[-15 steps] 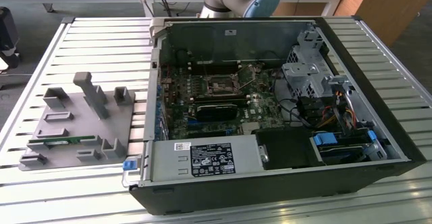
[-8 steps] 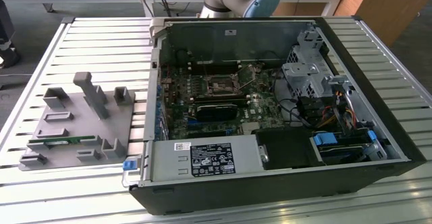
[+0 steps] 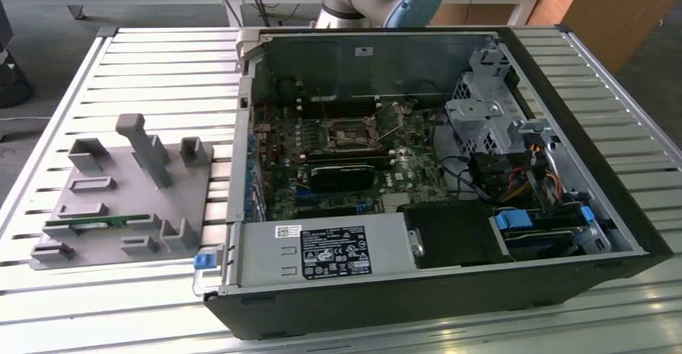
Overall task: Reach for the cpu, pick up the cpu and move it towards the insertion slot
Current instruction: 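Pick up the cpu and move it towards the insertion slot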
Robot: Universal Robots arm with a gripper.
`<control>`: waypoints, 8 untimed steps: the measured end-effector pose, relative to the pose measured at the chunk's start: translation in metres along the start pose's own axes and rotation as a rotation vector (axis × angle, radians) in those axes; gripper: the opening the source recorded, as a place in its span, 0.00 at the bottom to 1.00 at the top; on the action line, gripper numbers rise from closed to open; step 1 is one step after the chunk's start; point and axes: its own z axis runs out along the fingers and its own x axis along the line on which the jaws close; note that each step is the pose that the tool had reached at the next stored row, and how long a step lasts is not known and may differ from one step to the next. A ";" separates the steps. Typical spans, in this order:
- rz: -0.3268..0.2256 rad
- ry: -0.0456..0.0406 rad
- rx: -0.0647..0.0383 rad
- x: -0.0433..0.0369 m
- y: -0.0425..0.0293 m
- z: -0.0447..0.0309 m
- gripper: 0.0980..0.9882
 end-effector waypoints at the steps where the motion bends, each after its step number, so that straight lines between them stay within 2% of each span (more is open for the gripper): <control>1: 0.000 0.0000 0.000 0.0000 0.0002 -0.0018 0.50; 8: 0.000 0.0000 0.000 0.0002 0.0010 -0.0152 0.50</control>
